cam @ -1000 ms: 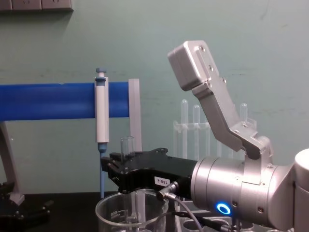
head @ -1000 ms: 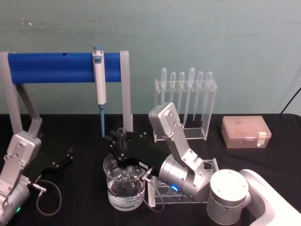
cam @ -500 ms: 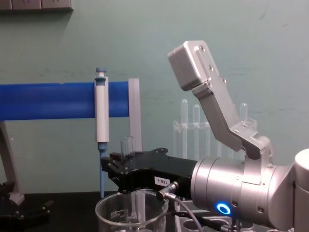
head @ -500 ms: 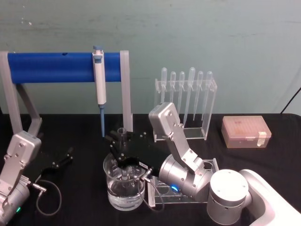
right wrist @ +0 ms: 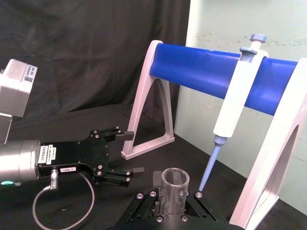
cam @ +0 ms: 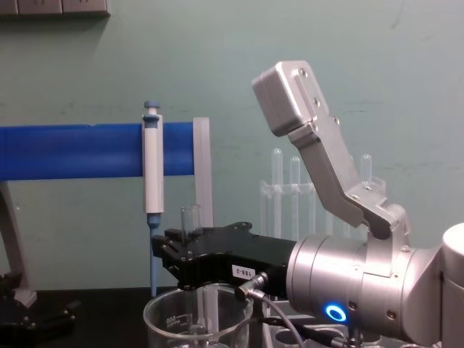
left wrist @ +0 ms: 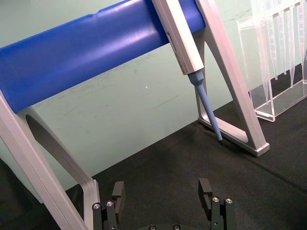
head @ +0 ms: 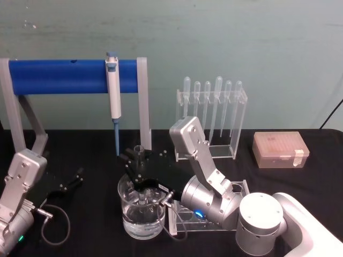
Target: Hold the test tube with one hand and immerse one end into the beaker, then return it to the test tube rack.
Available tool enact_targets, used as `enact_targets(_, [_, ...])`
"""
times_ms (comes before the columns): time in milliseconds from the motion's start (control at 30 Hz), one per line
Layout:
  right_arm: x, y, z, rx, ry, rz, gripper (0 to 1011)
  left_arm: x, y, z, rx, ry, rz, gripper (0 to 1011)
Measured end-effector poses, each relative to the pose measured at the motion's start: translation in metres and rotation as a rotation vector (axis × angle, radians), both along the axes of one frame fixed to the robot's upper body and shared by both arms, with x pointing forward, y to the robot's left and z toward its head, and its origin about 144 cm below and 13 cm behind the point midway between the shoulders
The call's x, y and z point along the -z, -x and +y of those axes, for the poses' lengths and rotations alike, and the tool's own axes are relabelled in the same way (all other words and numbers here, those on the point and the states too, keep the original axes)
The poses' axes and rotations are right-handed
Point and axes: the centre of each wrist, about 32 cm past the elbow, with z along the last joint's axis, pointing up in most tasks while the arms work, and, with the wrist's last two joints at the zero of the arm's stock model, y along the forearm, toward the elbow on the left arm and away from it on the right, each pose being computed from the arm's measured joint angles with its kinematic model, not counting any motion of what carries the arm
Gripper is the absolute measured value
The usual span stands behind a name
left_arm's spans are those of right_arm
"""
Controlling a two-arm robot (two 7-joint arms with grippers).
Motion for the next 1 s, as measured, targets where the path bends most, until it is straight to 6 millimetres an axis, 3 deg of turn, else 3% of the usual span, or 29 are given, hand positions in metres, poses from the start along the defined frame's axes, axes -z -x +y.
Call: enact_targets(1000, [0.0,0.0,0.0,0.0,0.0,0.0,127,0.0,0.0,0.0,0.0,0.0,0.0,1000])
